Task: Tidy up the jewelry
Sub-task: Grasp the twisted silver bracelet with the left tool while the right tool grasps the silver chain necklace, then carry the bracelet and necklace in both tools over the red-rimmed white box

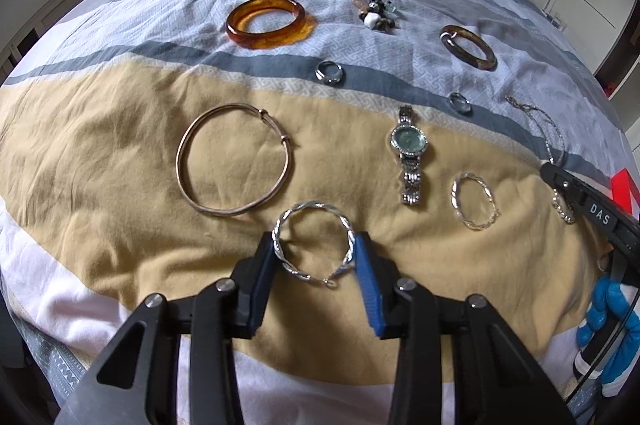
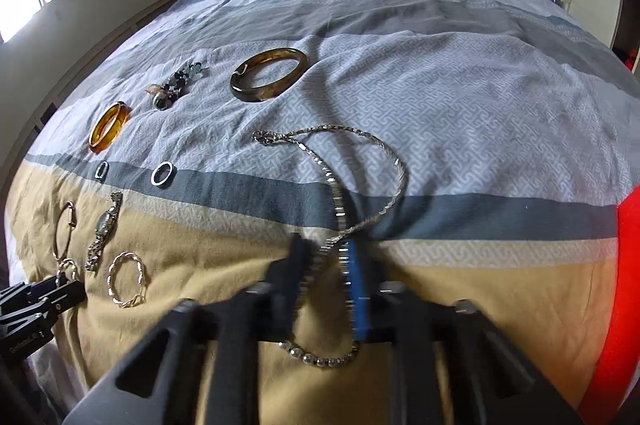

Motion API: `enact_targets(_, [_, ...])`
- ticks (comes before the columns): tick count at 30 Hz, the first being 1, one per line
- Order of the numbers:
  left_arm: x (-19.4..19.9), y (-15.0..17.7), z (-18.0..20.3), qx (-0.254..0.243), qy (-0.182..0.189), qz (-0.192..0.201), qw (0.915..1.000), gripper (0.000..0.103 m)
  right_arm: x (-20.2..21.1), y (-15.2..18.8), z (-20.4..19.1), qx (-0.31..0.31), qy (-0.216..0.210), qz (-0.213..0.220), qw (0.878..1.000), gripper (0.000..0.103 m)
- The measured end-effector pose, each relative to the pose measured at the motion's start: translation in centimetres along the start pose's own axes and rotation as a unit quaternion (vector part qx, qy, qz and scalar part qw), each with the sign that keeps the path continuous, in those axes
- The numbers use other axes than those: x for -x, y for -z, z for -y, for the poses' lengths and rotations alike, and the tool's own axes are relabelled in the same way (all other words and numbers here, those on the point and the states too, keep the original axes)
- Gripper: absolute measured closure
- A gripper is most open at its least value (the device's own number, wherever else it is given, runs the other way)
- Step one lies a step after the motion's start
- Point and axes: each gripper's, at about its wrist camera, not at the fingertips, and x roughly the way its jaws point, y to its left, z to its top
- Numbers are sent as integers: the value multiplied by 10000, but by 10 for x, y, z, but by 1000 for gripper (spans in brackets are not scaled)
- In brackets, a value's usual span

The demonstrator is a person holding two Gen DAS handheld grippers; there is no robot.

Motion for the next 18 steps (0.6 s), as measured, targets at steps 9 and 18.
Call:
enact_targets(9, [21,6,-1,1,89,152,9998,67,32,9,-12,-17,-442,159,9989,97])
enact_targets(18, [63,15,0,-3,227,419,9989,67,95,15,-37,199,-693,504,9961,97])
